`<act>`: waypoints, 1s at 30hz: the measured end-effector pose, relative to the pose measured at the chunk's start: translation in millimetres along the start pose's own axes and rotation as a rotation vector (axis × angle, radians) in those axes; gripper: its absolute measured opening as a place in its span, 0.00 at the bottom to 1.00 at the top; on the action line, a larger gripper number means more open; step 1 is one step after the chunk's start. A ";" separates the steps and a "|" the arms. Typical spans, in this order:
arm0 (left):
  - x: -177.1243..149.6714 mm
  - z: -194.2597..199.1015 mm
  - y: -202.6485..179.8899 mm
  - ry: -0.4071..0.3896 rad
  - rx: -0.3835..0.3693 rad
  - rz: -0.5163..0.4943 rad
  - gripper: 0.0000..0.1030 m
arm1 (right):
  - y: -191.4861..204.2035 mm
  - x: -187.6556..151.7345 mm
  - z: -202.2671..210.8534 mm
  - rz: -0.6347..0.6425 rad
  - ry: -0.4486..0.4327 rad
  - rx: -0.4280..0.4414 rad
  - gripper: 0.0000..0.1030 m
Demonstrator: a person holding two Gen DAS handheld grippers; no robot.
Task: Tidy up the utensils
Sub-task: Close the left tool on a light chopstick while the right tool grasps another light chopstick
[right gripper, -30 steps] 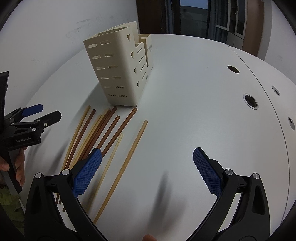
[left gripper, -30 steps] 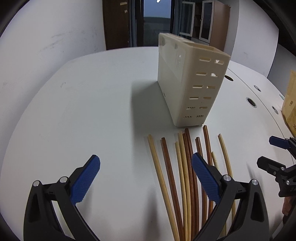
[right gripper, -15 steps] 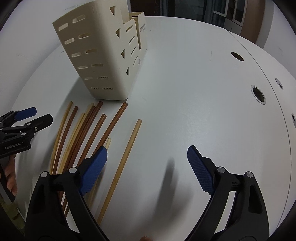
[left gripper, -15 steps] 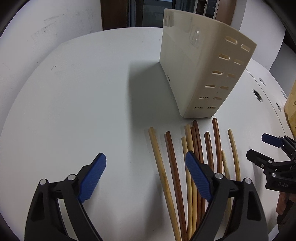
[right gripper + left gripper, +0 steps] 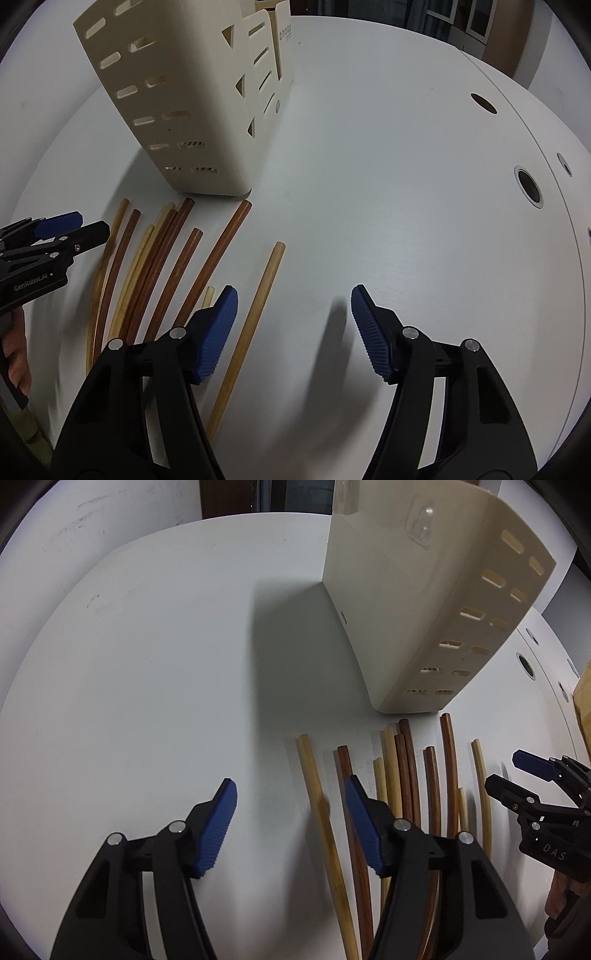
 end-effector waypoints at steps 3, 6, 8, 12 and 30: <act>-0.8 -7.2 -1.8 0.020 -0.001 -0.008 0.50 | 2.3 0.0 -3.7 0.004 0.012 -0.007 0.48; -1.8 -11.9 -3.7 0.029 -0.001 -0.017 0.42 | 1.9 -0.7 -7.8 0.004 0.024 -0.023 0.39; -1.5 -12.5 -4.9 0.030 0.009 -0.024 0.37 | 1.9 -1.0 -8.0 0.006 0.022 -0.030 0.34; -0.7 -13.0 -8.8 0.030 0.060 -0.051 0.24 | 1.2 -1.1 -8.3 0.013 0.021 -0.034 0.16; 8.2 43.1 -31.4 -0.091 0.027 -0.067 0.06 | 3.7 13.0 43.9 0.012 -0.154 0.074 0.06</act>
Point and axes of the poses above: each gripper's, at about its wrist camera, not at the fingertips, and z roughly against the way its jaws point, y to its left, x to its top, the point moved 8 cm from there along -z, roughly the way its jaws point, and after that the axes turned 13 degrees about y, right-handed, at the moved point
